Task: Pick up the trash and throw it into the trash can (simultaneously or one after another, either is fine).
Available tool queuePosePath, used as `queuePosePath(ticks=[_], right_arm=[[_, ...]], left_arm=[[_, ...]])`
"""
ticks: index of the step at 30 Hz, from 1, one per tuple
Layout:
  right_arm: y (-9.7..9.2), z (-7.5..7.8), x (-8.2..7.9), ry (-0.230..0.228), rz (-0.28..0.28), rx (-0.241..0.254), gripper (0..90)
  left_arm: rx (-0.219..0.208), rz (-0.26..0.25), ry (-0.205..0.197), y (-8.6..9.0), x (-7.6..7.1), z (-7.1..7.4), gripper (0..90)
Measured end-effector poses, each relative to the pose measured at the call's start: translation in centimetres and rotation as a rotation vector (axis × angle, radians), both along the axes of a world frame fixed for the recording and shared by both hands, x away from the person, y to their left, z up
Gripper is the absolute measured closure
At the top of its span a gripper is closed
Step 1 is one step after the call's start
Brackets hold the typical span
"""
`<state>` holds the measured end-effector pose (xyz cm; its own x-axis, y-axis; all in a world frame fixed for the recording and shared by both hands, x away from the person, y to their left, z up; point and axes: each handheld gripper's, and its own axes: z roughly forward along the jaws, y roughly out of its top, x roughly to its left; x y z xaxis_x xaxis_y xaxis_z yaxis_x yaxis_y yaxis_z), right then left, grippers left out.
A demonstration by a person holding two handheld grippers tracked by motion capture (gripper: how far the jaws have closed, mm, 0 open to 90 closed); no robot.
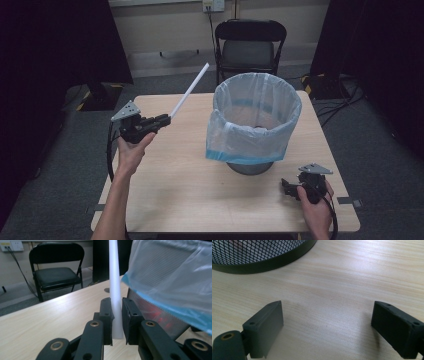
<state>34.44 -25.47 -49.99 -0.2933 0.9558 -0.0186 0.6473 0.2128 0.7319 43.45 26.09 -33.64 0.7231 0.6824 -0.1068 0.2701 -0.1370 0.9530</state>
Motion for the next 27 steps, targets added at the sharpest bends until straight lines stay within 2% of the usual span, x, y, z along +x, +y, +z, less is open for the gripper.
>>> queuePosePath(ticks=[9, 21, 27], right_arm=[[0.0, 0.0, 0.0, 0.000, 0.000, 0.000, 10.0], [0.0, 0.0, 0.0, 0.000, 0.000, 0.000, 10.0], [0.0, 0.0, 0.0, 0.000, 0.000, 0.000, 10.0]], left_arm=[[-0.048, -0.018, -0.028, -0.7, 0.0, 1.7, 79.7], [-0.058, -0.048, -0.081, -2.1, 0.3, 4.2, 79.7], [-0.075, -0.064, -0.094, -2.6, 0.4, 5.2, 79.7]])
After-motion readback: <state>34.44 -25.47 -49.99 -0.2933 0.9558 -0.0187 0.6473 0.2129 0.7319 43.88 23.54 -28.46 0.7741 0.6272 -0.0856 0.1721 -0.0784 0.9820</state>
